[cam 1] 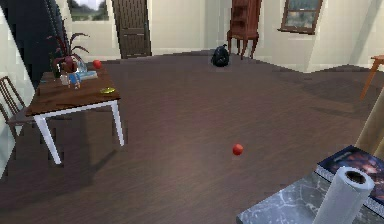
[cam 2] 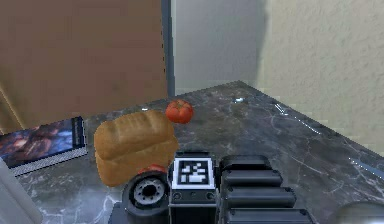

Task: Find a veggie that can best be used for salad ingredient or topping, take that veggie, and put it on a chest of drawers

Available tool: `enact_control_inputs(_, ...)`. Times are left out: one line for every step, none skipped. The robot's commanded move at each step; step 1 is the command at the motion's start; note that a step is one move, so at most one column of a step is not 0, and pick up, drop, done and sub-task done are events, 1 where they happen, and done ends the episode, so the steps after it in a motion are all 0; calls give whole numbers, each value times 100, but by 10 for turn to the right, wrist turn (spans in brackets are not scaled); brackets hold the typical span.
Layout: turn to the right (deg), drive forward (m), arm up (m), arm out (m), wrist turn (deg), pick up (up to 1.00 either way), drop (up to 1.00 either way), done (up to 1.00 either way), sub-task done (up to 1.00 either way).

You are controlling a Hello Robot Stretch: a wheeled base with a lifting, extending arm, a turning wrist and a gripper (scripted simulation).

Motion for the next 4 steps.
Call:
enact_control_inputs(0,0,0,0,450,0,0,0,0)
enact_control_inputs(0,0,0,0,450,0,0,0,0)
enact_control_inputs(0,0,0,0,450,0,0,0,0)
enact_control_inputs(0,0,0,0,270,0,0,0,0)
